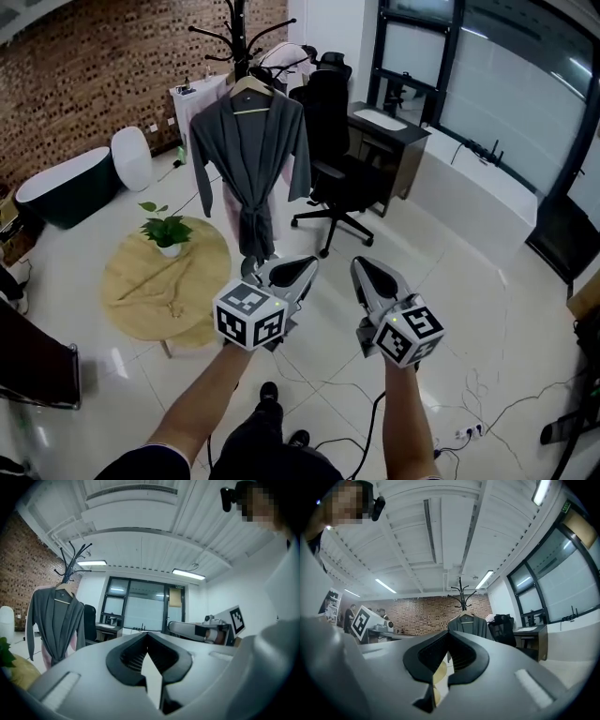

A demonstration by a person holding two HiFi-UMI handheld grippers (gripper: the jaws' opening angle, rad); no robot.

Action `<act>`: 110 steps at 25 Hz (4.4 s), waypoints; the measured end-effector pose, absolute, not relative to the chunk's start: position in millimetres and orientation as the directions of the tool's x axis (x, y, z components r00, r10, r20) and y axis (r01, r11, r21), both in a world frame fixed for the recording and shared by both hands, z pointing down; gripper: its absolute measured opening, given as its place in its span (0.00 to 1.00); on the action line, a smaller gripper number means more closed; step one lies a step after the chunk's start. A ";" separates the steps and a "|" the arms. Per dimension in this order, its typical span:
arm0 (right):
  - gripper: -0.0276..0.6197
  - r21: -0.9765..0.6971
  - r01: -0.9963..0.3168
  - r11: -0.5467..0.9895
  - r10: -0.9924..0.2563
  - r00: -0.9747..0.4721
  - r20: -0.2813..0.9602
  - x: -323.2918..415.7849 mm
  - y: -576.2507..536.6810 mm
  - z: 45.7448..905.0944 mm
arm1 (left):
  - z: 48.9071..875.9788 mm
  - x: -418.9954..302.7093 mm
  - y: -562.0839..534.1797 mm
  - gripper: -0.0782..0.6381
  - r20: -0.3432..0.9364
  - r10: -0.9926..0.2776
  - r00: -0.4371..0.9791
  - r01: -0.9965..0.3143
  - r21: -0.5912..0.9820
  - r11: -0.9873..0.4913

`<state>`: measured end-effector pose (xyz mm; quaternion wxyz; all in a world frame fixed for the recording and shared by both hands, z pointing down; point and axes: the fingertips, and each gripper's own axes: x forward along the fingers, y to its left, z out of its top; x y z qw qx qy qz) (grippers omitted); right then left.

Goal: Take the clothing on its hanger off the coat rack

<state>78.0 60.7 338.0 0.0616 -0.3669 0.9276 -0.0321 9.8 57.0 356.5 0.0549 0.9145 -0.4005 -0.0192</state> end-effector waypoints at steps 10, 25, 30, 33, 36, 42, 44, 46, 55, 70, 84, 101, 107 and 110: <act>0.05 -0.063 -0.653 0.755 -0.656 -0.753 -0.051 36.2 -42.7 337.8 | 361.1 -33.9 -48.3 0.13 -0.022 -0.766 0.642 -0.758 0.129 -0.639; 0.05 -0.024 -0.628 0.778 -0.628 -0.777 -0.040 -31.0 -189.0 320.1 | 350.5 -100.8 -189.4 0.13 -0.063 -0.795 0.603 -0.783 0.145 -0.605; 0.05 -0.019 -0.567 0.824 -0.567 -0.822 -0.063 -51.6 -243.0 318.1 | 345.7 -117.8 -235.6 0.13 -0.063 -0.832 0.551 -0.824 0.117 -0.555; 0.05 -0.008 -0.512 0.859 -0.511 -0.856 -0.082 -62.2 -276.5 314.7 | 343.4 -126.4 -265.6 0.13 -0.062 -0.864 0.500 -0.858 0.100 -0.504; 0.05 0.008 -0.459 0.888 -0.456 -0.885 -0.097 -66.1 -311.4 308.4 | 339.1 -128.9 -295.8 0.13 -0.066 -0.893 0.444 -0.889 0.087 -0.449; 0.05 0.024 -0.349 0.937 -0.345 -0.932 -0.111 -60.8 -376.2 297.6 | 331.8 -123.2 -353.3 0.13 -0.059 -0.942 0.331 -0.939 0.081 -0.335; 0.05 0.021 -0.311 0.950 -0.306 -0.945 -0.119 -59.0 -395.7 292.0 | 326.5 -122.6 -369.0 0.13 -0.059 -0.954 0.293 -0.952 0.073 -0.297; 0.05 0.037 -0.287 0.957 -0.281 -0.953 -0.116 -59.5 -413.2 287.2 | 319.5 -121.8 -382.0 0.13 -0.063 -0.963 0.263 -0.961 0.067 -0.267; 0.05 0.138 -0.222 0.965 -0.211 -0.974 -0.084 -92.9 -474.2 268.7 | 305.1 -132.2 -432.0 0.13 -0.067 -0.976 0.205 -0.977 0.039 -0.208; 0.43 0.390 -0.242 0.888 -0.301 -0.948 0.098 -210.4 -595.3 265.6 | 325.1 -213.8 -501.4 0.13 -0.043 -0.979 0.201 -0.977 0.065 -0.203; 0.23 0.651 -0.167 0.740 -0.419 -0.872 0.253 -264.5 -628.3 296.4 | 332.3 -253.8 -513.0 0.13 -0.026 -0.979 0.202 -0.977 0.062 -0.203; 0.20 0.695 -0.328 0.640 -0.545 -0.832 0.109 -207.7 -617.0 258.8 | 321.1 -239.3 -501.9 0.13 -0.055 -0.967 0.249 -0.966 0.053 -0.252; 0.20 0.662 -0.404 0.632 -0.611 -0.784 0.105 -144.2 -617.4 263.4 | 308.4 -198.3 -510.5 0.13 -0.083 -0.938 0.337 -0.939 0.043 -0.342; 0.20 0.649 -0.445 0.617 -0.648 -0.755 0.099 -103.7 -619.7 267.5 | 309.4 -167.8 -518.3 0.13 -0.090 -0.920 0.382 -0.921 0.047 -0.387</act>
